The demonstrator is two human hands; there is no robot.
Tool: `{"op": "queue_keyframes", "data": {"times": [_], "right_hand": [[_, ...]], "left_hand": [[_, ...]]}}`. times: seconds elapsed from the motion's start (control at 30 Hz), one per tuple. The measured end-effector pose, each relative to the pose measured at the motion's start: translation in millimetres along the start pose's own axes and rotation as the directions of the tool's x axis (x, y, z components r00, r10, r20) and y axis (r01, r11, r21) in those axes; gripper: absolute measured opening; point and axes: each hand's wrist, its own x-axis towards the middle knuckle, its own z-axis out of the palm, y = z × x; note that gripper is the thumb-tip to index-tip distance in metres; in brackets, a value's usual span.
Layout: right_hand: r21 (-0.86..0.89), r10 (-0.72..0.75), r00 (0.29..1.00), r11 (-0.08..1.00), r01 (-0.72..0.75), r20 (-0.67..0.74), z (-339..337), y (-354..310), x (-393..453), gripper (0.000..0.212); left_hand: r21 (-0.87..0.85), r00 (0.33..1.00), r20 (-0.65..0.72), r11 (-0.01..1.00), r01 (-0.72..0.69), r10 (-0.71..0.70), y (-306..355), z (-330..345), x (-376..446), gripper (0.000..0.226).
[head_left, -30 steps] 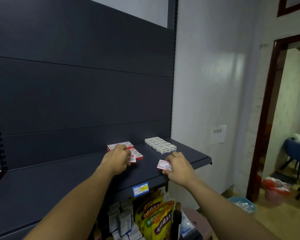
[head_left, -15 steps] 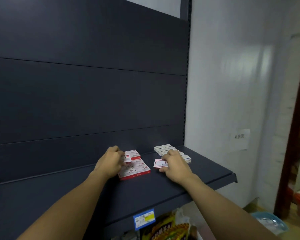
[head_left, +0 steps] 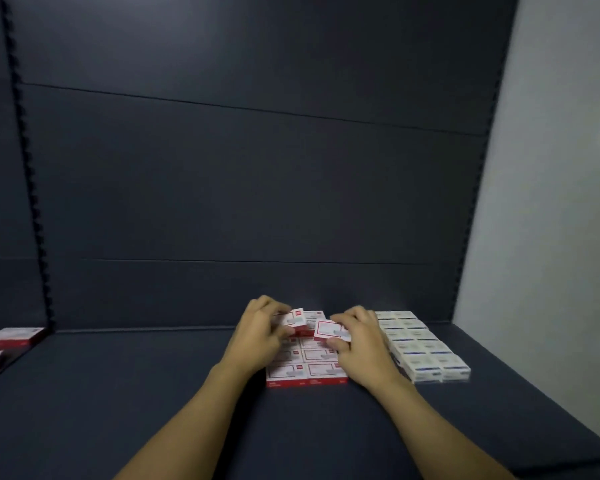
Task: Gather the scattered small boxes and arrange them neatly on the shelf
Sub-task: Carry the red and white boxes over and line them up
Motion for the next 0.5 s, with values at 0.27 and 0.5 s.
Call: {"op": "queue_keyframes", "data": {"times": [0.27,0.5], "right_hand": [[0.167,-0.041,0.999,0.985,0.043,-0.012,28.2,15.1,32.6,0.036],[0.197,-0.041,0.994,0.98,0.02,0.103,43.4,30.7,34.8,0.037]], "left_hand": [[0.108,0.997,0.064,0.994,0.032,-0.039,-23.6,-1.6,0.2,0.036],[0.159,0.988,0.147,0.987,0.02,-0.044,-26.6,8.7,3.7,0.039]]}}
